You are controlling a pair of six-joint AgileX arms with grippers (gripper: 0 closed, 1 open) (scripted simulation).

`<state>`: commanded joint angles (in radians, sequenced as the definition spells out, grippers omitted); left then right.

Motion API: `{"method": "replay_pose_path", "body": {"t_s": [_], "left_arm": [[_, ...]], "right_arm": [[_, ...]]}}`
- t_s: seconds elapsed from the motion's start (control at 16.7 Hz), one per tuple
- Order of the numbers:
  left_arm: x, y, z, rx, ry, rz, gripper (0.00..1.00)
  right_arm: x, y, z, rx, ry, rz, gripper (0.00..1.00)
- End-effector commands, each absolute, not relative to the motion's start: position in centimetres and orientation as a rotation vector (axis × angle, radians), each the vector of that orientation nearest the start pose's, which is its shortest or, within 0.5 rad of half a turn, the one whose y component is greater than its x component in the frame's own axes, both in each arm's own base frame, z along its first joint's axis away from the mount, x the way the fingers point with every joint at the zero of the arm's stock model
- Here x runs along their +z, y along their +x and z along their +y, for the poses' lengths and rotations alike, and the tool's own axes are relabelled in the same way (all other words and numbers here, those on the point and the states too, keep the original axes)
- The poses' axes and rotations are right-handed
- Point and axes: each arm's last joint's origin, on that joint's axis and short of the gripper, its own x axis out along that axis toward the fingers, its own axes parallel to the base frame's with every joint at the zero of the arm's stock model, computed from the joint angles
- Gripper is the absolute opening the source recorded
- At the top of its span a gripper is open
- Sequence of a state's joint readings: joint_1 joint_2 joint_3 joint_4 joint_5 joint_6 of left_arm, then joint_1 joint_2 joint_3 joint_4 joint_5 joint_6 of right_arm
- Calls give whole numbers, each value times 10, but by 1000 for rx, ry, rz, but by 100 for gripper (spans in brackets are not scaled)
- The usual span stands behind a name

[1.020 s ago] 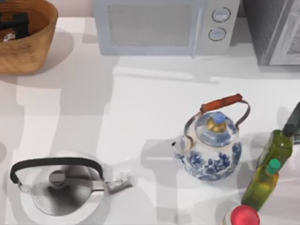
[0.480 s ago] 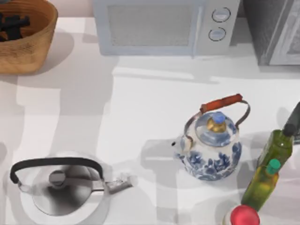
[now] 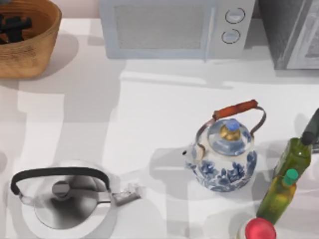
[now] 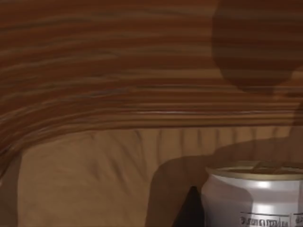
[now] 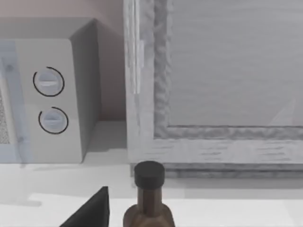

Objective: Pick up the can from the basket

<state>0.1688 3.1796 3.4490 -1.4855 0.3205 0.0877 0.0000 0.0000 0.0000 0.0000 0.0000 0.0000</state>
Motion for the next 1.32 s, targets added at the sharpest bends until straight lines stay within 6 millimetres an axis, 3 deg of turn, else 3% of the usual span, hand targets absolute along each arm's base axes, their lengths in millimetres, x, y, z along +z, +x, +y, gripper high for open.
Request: {"method": "replay_pose_path", "body": {"t_s": [0.06,0.24,0.42,0.6,0.78,1.02,1.2,1.32], "left_arm": [[142,536,84,-174,-197,1129,0],[143,536,86,-166,-203,1139,0],[158,539,87,-145,-210,1145,0],[199,538,84,-131,-195,1099,0],[259,526,76,-123,-162,1006,0],[345,477,58,-114,-109,840,0],[392,415,42,-105,-71,707,0],[408,364,32,-97,-49,619,0]], "right_arm": [[160,106,-1,0,0,0,100],[160,106,-1,0,0,0,100],[160,106,-1,0,0,0,100],[160,106,-1,0,0,0,100],[160,106,-1,0,0,0,100],[160,106,-1,0,0,0,100],[160,106,-1,0,0,0,100],[160,106,-1,0,0,0,100]]}}
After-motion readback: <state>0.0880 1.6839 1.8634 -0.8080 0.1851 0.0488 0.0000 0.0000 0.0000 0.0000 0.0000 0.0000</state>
